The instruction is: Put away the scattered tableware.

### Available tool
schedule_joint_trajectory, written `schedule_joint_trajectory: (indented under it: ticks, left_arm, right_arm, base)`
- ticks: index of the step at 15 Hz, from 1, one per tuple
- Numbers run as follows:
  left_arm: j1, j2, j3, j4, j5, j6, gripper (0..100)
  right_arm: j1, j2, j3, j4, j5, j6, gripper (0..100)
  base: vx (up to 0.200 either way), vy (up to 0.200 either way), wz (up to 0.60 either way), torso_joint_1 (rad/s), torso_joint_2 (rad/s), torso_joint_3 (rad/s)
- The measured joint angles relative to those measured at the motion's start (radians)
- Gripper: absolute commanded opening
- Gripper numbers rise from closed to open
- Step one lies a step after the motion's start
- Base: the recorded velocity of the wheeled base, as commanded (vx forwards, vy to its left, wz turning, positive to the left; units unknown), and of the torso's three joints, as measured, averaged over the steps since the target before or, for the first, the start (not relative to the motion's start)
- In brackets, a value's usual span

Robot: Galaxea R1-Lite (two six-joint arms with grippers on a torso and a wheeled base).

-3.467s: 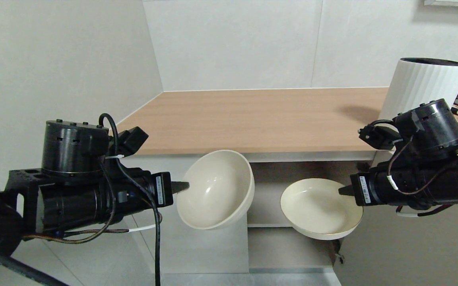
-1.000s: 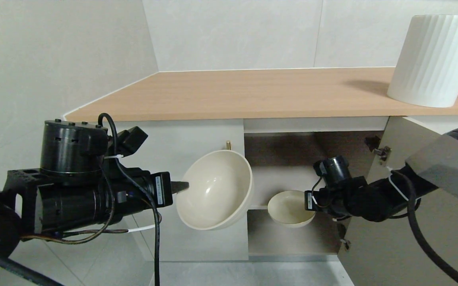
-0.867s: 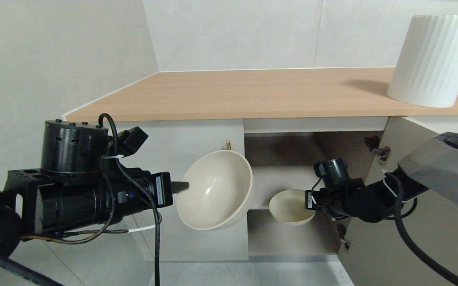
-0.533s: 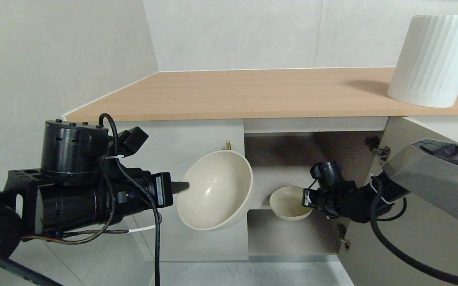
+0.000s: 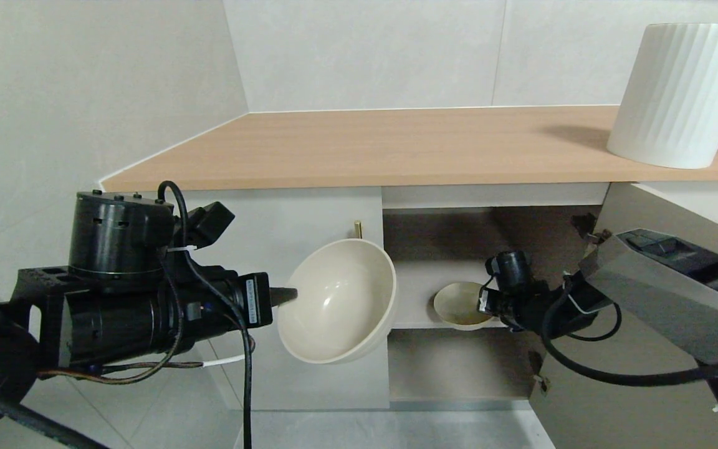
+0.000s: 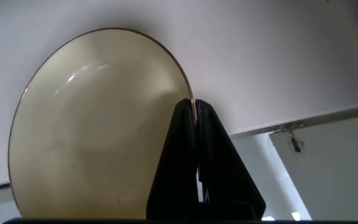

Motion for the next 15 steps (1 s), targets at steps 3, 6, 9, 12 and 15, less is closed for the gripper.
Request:
schedule_joint_trajectory:
  ticks: [3,6,9,12,15]
  left_arm:
    - [0.0,0.011,0.0,-0.001,0.001,0.0,0]
    - [0.0,0.013,0.0,-0.001,-0.001,0.0,0]
    - [-0.001,0.012,-0.001,-0.001,-0.001,0.0,0]
    - [-0.006,0.015,-0.001,-0.001,-0.01,-0.001,0]
    - [-0.008,0.016,-0.001,-0.001,-0.014,-0.001,0]
  right_arm:
    - [-0.007,0.039,-0.028,0.002,-0.007,-0.008,0]
    - [-0.009,0.057,-0.067,0.006,-0.008,-0.015,0]
    - [-0.01,0.082,-0.124,0.008,-0.021,-0.016,0]
    - [-0.01,0.11,-0.186,0.024,-0.028,-0.017,0]
    - [-0.021,0.138,-0.244,0.061,-0.028,-0.017,0]
  base:
    - [0.0,0.0,0.0,0.0,0.0,0.0]
    - [0.0,0.0,0.0,0.0,0.0,0.0]
    - [0.0,0.0,0.0,0.0,0.0,0.0]
    - [0.0,0.0,0.0,0.0,0.0,0.0]
    - [0.0,0.0,0.0,0.0,0.0,0.0]
